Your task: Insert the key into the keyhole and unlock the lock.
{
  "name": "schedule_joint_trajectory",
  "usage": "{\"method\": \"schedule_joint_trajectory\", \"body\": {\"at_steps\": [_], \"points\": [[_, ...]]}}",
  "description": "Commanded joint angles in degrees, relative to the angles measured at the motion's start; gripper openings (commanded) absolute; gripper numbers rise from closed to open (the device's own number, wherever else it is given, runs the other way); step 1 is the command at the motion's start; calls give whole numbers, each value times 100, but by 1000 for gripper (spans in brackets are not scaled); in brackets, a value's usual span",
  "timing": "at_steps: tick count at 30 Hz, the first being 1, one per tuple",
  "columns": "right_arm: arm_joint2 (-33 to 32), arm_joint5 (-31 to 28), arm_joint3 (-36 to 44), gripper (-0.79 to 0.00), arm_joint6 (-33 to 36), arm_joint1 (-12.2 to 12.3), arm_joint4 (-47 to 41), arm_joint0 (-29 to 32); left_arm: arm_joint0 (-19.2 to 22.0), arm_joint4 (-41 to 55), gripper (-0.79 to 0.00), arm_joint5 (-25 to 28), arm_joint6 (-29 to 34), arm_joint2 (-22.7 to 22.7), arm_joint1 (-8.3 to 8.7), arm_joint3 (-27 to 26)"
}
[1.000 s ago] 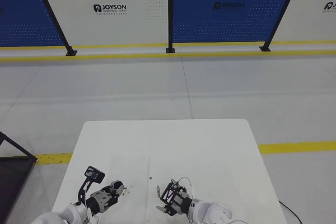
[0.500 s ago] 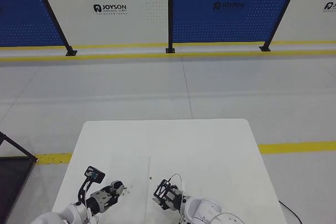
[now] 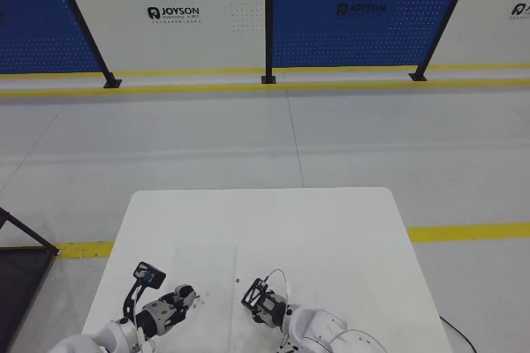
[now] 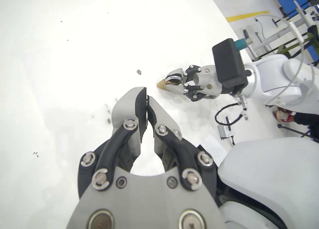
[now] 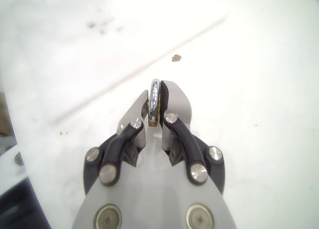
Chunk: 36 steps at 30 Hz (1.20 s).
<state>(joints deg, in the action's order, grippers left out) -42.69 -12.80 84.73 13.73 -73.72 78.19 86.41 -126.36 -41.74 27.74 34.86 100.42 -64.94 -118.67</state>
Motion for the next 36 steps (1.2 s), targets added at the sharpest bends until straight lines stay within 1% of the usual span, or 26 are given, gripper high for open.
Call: {"method": "schedule_joint_trajectory", "body": {"at_steps": [1,3,5,7,9,10,13,17,23,26,36], "points": [[-157,-24,174,-785,-148,43,-71,71,0,0,-785,0,0,0,0,0],[-395,-91,419,-785,-389,106,-236,201,24,17,-785,-20,-33,-17,-1,15],[-687,-285,682,-785,-610,183,-491,371,87,144,-785,20,-110,-94,-1,81],[-976,-877,989,-785,-795,271,-921,541,142,394,-785,165,-90,-142,9,155],[-1301,-1236,1278,-785,-991,357,-1178,725,212,634,-785,237,-83,-140,19,218],[-1427,-1545,1391,-785,-1060,396,-1399,817,245,737,-785,255,-118,-153,20,249],[-1798,-2160,1664,-785,-1260,495,-1798,1009,354,915,-785,340,-324,-200,22,337],[-2071,-2807,1857,-785,-1532,573,-2266,1187,485,1353,-785,668,-445,-363,28,500],[-2199,-3559,1832,-785,-1623,642,-2942,1267,718,2356,-785,1225,-133,-583,75,785],[-2282,-3502,1830,-785,-1507,662,-3012,1253,830,2654,-785,1302,180,-672,107,888],[-2282,-3502,1830,-785,-1507,662,-3012,1253,830,2654,-785,1302,180,-672,107,888]]}}
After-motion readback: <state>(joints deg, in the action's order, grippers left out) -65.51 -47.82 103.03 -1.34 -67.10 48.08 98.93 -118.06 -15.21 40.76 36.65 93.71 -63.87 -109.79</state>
